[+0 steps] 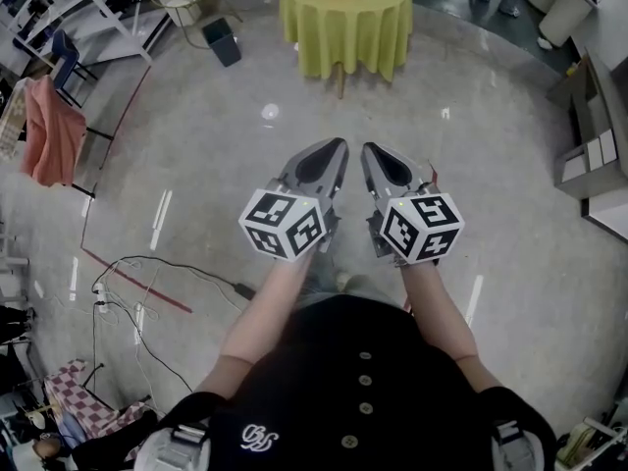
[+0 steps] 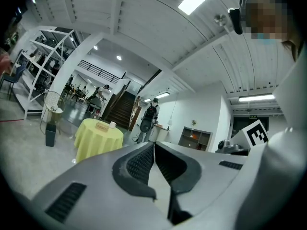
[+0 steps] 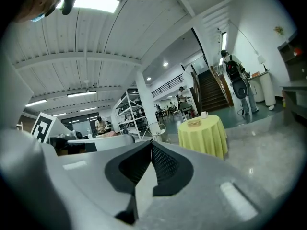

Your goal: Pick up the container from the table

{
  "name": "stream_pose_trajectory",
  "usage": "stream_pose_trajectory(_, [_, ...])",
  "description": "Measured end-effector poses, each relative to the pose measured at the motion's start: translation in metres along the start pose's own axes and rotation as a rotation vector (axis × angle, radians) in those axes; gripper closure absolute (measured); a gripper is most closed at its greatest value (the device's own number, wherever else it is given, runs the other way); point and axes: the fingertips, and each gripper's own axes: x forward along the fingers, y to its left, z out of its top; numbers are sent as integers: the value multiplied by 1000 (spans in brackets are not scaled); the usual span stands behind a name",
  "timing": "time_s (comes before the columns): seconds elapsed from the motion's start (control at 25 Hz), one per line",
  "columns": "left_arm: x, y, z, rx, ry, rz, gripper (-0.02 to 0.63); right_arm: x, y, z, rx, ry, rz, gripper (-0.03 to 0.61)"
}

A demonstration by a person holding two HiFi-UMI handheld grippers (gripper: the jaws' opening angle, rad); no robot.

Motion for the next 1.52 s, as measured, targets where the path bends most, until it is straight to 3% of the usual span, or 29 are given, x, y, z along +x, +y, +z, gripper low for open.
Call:
stream_pose_trajectory(0.28, [41,39,3,-8,26,-28,594,48,-25,12,21,-23,-6,575])
stream_pose_trajectory(0.68, [118,135,54,-29,23,-52,594,161,-69,43,34,-20,-69,575])
stream_pose_trajectory(0.92, [162,175,88,6,24,-109,594,221,-91,73,19,-50,-90,575])
stream_pose_trajectory(1.16, [200,223,114,67,30,-118,594,277,-112,95,22,-76,-115,575])
stream_pose_trajectory(1.52, [238,268,121,60,62,-121,594,331,-140,111,54,-94,-126,575])
